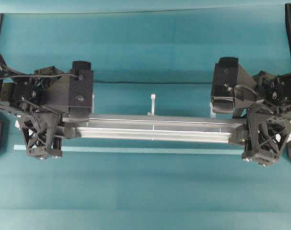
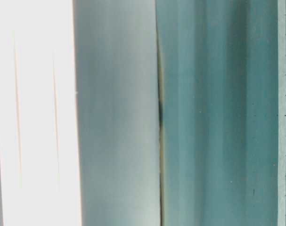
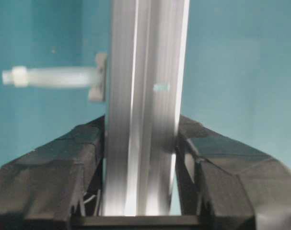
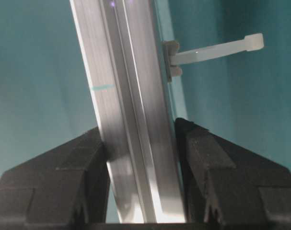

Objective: Lift the large metal rail with both hands.
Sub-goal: 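Lower the held rail back down onto the table with both grippers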

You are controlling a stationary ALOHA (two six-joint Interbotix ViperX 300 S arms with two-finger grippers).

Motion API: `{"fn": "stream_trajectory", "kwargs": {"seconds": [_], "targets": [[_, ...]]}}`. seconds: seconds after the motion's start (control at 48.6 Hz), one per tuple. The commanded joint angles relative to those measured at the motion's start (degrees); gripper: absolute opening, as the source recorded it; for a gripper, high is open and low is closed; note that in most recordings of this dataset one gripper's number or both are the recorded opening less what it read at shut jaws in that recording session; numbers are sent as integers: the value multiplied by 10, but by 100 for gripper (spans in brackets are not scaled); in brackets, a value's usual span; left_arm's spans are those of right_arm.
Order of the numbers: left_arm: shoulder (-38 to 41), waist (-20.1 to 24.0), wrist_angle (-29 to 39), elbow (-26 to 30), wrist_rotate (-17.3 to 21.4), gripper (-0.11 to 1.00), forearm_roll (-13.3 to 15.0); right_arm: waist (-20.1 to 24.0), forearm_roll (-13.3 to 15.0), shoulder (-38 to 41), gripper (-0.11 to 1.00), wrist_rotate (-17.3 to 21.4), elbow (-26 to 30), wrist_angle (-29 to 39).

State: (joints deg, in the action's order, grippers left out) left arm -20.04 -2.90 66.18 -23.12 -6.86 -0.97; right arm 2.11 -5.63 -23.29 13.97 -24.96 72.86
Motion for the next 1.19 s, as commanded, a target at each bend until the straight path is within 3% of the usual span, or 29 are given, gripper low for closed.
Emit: {"fn": "stream_trajectory", "kwargs": {"seconds": [0.0, 0.514, 0.741, 1.173], "targets": [[-25, 1, -6, -28, -8, 36, -3, -4, -2, -15, 40, 11, -27, -3], [-4, 17, -79, -98, -6, 36, -3, -14, 3, 46, 40, -25, -78, -98], [-1, 24, -142, -139, -8, 36, -3, -15, 28, 63, 40, -27, -93, -117], [25, 32, -218, -198, -13, 36, -3, -16, 33, 102, 40, -28, -146, -215]]}}
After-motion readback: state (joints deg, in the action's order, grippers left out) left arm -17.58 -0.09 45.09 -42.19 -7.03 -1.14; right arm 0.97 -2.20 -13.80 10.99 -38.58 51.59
